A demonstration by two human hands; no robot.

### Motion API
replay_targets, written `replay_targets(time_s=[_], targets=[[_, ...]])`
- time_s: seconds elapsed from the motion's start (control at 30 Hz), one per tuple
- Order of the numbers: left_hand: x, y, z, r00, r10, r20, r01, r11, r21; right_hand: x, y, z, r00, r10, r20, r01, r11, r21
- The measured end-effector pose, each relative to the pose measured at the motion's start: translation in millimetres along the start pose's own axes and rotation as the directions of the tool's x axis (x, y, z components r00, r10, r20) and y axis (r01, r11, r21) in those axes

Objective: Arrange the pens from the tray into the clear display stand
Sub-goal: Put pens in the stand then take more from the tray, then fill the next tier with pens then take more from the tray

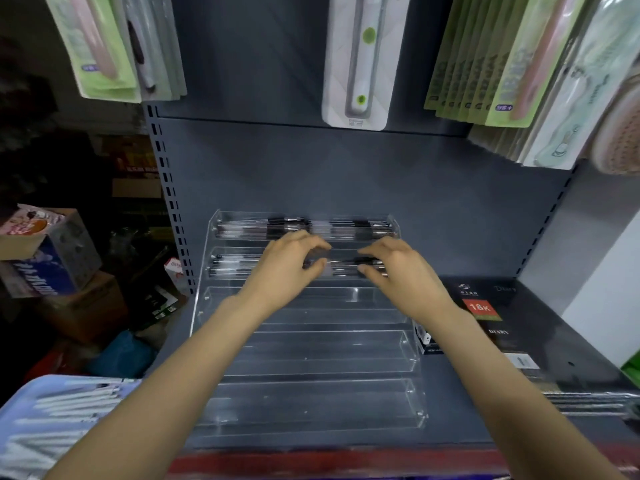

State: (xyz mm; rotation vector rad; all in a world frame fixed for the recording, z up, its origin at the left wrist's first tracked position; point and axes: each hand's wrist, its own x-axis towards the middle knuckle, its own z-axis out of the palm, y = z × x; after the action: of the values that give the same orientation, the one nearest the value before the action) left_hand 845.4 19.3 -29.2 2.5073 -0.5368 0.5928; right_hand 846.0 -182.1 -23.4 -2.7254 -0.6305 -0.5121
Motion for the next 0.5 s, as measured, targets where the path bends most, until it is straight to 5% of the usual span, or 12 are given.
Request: replay_targets(time_s=[0.2,0.5], targets=[[-78,-27,-46,0.995,-0.02,-0.101,0.02,1.0,0.0,-11,-92,29,0.999,0.0,-0.053,0.013,0.97,0.242],[-273,-164,-136,0.919,-0.387,0.071,0.388,0.922,-0.006,-63,-311,136,0.986,-0.014,0.165,-0.057,0.908,0.415]])
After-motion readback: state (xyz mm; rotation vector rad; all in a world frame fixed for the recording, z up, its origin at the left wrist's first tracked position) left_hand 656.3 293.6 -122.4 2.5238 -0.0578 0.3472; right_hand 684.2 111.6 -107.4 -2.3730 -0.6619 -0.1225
